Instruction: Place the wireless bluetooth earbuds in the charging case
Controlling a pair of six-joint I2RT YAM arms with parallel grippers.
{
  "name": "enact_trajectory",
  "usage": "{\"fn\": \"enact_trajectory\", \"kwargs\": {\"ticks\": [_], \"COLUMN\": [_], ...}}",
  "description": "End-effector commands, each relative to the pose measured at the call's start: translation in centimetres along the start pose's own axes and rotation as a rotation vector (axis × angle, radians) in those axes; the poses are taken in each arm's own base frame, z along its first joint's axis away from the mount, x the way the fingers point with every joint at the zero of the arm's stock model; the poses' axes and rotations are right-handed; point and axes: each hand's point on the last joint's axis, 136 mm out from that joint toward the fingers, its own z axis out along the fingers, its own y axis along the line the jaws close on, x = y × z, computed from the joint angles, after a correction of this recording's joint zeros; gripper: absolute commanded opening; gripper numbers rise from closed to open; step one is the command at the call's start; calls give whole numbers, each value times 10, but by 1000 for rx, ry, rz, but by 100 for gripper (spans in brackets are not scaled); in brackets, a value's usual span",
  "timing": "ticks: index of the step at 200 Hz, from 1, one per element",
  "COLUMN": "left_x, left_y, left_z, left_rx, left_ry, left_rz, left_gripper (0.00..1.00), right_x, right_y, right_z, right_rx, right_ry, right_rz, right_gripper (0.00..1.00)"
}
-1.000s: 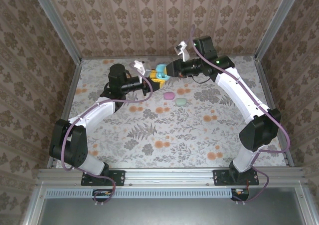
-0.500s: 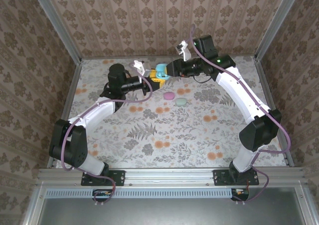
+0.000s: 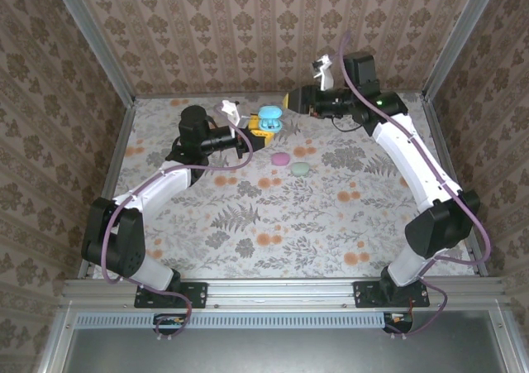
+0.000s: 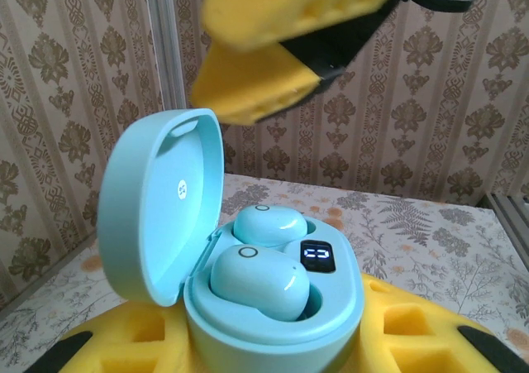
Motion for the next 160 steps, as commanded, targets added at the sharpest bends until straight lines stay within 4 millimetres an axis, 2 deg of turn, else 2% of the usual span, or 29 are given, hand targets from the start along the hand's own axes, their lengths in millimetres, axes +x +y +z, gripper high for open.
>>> {"fn": "enact_trajectory", "kwargs": {"ticks": [1, 32, 50, 80, 115, 137, 160], "left_x": [-18, -20, -20, -22, -24, -23, -23], "left_y": [-17, -21, -21, -19, -15, -12, -9], "left_z": [8, 9, 10, 11, 12, 12, 12], "left_rx": [68, 82, 78, 70, 52, 41, 29], "left_ry": [-30, -27, -26, -28, -33, -34, -39], "left_rz": [65, 74, 78, 77, 80, 74, 71], "left_gripper": [26, 26, 26, 26, 26, 26, 26], "right_x": [-15, -18, -7, 11, 31, 36, 40], "right_y": [2, -10, -15, -11, -2, 8, 8], "right_z": [8, 27, 35, 43, 40, 33, 27], "right_rx": [-20, -20, -12, -46, -118, -165, -180], "right_ry": [-21, 18, 79, 164, 228, 233, 214], "right_rz": [72, 133, 162, 152, 147, 144, 162], "right_gripper": [49, 49, 49, 50, 51, 52, 54]}}
